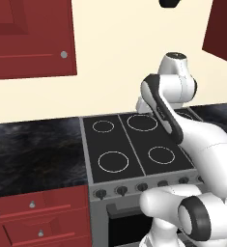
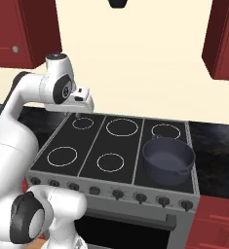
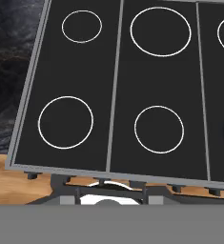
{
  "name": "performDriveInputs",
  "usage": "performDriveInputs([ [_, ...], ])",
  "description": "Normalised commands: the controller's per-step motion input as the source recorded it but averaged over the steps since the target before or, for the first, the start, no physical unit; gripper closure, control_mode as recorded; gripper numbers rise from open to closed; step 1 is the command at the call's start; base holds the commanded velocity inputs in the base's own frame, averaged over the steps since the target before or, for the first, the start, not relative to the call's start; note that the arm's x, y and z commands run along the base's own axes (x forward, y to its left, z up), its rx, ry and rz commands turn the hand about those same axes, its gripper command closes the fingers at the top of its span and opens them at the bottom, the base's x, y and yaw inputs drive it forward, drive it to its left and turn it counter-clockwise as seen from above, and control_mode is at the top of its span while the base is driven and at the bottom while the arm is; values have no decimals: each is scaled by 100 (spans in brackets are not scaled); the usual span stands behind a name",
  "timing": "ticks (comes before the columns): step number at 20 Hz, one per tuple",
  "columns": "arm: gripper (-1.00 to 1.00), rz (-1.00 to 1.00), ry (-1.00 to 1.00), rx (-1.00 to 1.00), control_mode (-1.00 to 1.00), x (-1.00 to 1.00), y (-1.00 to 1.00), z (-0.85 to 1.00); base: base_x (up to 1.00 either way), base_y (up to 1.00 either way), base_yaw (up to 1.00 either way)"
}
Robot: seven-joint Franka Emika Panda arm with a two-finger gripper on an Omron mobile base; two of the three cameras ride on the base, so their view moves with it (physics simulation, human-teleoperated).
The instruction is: Turn on the front right burner of the stove.
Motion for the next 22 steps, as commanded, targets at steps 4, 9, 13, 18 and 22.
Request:
performDriveInputs([
  [4,-100,-2,-1,1,-100,-13,-29,0,0,0,0],
  [9,-100,0,-15,18,-100,-23,-100,-31,0,0,0],
  [13,-100,0,-20,13,-100,-39,-100,-62,0,0,0],
  [18,-100,1,-18,4,-100,-23,-100,-74,0,0,0],
  [22,-100,4,-19,2,-100,-41,-100,-79,0,0,0],
])
